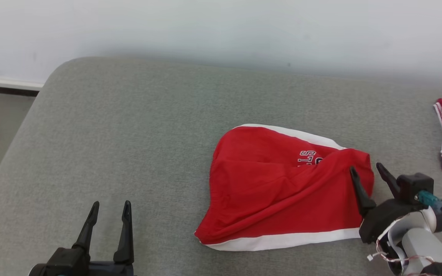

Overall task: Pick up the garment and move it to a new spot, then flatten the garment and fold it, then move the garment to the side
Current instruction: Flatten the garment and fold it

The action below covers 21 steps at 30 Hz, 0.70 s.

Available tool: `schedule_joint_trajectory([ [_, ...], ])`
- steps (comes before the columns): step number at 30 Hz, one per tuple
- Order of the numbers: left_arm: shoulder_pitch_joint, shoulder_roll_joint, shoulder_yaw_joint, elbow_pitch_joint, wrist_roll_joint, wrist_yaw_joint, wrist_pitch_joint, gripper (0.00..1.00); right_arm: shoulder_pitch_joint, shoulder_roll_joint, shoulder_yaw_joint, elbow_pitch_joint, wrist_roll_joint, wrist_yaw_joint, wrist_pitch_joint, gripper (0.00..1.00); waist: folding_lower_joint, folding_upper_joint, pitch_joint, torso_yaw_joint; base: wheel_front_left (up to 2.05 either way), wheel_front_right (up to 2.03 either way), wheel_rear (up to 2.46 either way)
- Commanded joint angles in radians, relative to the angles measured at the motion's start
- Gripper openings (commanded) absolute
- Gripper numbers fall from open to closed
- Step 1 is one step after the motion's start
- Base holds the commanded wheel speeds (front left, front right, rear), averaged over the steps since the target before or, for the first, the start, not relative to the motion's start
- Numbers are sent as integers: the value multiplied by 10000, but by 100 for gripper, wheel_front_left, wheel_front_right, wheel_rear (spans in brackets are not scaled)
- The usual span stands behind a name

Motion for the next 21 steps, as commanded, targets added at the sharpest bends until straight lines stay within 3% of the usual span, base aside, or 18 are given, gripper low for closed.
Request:
schedule_joint_trajectory([
  [1,161,50,55,-24,-35,14,-32,100,302,-44,-5,-192,48,-31,-134,100,1,-1,-191,-306,0,0,0],
  [8,297,191,228,-122,-32,14,-31,100,1312,-52,-808,-2015,-120,-31,-349,100,1,-1,-334,-824,0,0,0],
  [15,485,251,304,-201,103,14,-32,100,2826,402,-2037,-4359,-574,-31,-352,100,1,-1,-638,-1111,0,0,0],
  [21,597,351,429,-195,166,14,-32,100,3881,813,-2584,-5505,-821,-31,-353,100,1,-1,-817,-1206,0,0,0],
])
